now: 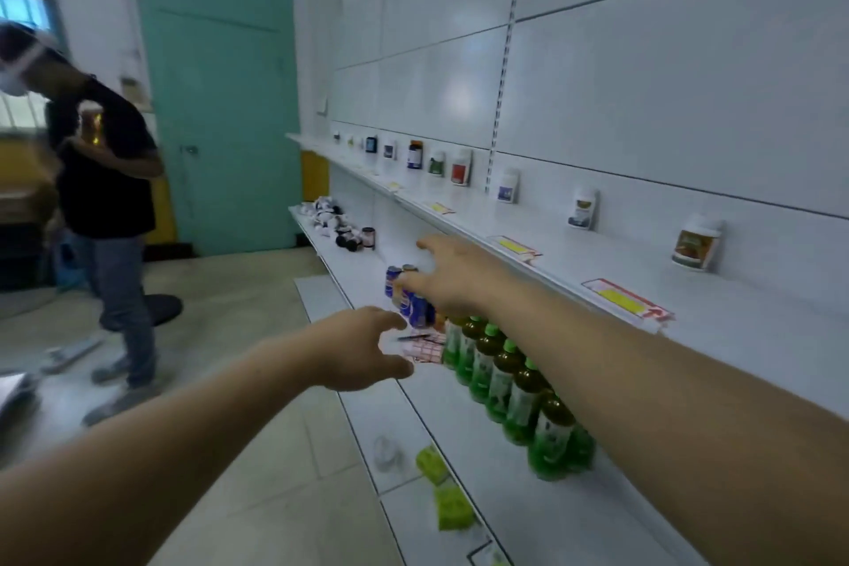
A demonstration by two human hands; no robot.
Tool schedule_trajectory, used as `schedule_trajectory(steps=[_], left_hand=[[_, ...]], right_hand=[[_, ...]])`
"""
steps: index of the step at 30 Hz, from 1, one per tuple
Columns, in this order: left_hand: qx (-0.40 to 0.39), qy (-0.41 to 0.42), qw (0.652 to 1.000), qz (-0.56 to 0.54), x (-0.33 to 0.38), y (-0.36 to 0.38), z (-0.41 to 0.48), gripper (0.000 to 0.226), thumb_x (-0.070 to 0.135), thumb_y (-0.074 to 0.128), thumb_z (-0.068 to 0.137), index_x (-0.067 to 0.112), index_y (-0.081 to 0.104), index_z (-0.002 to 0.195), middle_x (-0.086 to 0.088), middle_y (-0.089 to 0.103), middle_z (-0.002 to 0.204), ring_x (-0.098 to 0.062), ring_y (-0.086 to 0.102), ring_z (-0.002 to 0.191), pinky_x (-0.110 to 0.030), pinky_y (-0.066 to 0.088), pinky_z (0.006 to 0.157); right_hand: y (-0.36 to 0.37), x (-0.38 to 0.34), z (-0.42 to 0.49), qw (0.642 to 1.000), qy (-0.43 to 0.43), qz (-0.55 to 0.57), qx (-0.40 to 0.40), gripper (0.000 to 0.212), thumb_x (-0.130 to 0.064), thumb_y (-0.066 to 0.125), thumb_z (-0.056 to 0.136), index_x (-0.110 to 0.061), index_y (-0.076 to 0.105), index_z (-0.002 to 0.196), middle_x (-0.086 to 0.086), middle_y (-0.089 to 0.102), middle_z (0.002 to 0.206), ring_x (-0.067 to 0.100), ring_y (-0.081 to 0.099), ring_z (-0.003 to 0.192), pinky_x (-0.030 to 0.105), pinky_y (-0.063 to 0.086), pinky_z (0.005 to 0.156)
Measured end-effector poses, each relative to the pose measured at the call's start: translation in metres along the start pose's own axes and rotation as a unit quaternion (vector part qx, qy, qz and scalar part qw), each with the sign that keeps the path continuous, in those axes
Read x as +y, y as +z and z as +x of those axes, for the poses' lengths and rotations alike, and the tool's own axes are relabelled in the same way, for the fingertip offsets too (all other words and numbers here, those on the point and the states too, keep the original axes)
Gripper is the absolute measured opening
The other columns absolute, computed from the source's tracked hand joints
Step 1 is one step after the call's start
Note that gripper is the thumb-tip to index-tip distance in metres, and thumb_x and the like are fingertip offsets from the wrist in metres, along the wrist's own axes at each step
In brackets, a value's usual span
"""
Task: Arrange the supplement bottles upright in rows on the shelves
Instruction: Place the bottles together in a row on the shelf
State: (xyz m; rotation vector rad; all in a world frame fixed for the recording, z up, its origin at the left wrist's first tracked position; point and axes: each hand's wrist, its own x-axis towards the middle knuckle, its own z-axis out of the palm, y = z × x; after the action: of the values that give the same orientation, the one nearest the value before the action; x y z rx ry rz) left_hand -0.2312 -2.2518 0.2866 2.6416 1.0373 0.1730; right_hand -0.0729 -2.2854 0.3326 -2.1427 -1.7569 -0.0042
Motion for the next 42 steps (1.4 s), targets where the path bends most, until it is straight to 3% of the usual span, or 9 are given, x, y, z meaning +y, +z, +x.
schedule_trajectory(steps=[8, 14, 21, 28, 42], left_hand=[[0.015, -0.088, 0.996, 0.003, -0.104, -0.007, 0.095, 0.067, 0.056, 0.058, 0.082, 0.031, 0.037, 0.140, 0.007, 0.037, 0.146, -0.015, 0.041, 0.129, -0.031, 0.034, 0.105], [0.022, -0.123, 0.992, -0.009, -0.198, -0.012, 0.178, 0.067, 0.056, 0.059, 0.082, 0.032, 0.036, 0.140, 0.007, 0.036, 0.148, -0.017, 0.040, 0.130, -0.029, 0.033, 0.102], [0.040, -0.097, 0.993, -0.053, -0.334, -0.032, 0.299, 0.063, 0.054, 0.059, 0.082, 0.034, 0.038, 0.138, 0.009, 0.038, 0.146, -0.012, 0.043, 0.127, -0.027, 0.034, 0.100], [-0.007, -0.086, 0.995, -0.056, -0.448, -0.070, 0.415, 0.061, 0.055, 0.058, 0.082, 0.034, 0.041, 0.136, 0.008, 0.042, 0.143, -0.011, 0.044, 0.125, -0.026, 0.034, 0.098], [-0.084, -0.077, 0.992, -0.062, -0.631, -0.076, 0.712, 0.060, 0.050, 0.060, 0.084, 0.028, 0.042, 0.137, 0.001, 0.043, 0.143, -0.019, 0.048, 0.123, -0.030, 0.037, 0.099]], right_hand=[[0.085, -0.004, 0.156, 0.997, -0.041, -0.004, -0.070, 0.071, -0.059, 0.047, 0.085, -0.020, 0.033, 0.143, 0.008, 0.041, 0.145, 0.029, 0.042, 0.126, 0.043, 0.040, 0.097], [0.143, -0.009, 0.274, 0.995, -0.029, -0.016, -0.091, 0.072, -0.062, 0.044, 0.084, -0.026, 0.029, 0.145, 0.004, 0.037, 0.147, 0.029, 0.040, 0.128, 0.042, 0.039, 0.091], [0.211, -0.027, 0.436, 0.995, -0.009, -0.012, -0.102, 0.070, -0.059, 0.047, 0.086, -0.022, 0.032, 0.144, 0.006, 0.038, 0.147, 0.028, 0.041, 0.128, 0.041, 0.039, 0.095], [0.255, -0.034, 0.580, 0.993, 0.037, 0.006, -0.115, 0.073, -0.059, 0.047, 0.086, -0.020, 0.031, 0.145, 0.007, 0.037, 0.148, 0.027, 0.039, 0.129, 0.040, 0.039, 0.098], [0.395, 0.027, 0.886, 0.982, 0.134, 0.045, -0.124, 0.077, -0.058, 0.050, 0.085, -0.017, 0.028, 0.147, 0.009, 0.040, 0.147, 0.030, 0.043, 0.128, 0.039, 0.040, 0.100]])
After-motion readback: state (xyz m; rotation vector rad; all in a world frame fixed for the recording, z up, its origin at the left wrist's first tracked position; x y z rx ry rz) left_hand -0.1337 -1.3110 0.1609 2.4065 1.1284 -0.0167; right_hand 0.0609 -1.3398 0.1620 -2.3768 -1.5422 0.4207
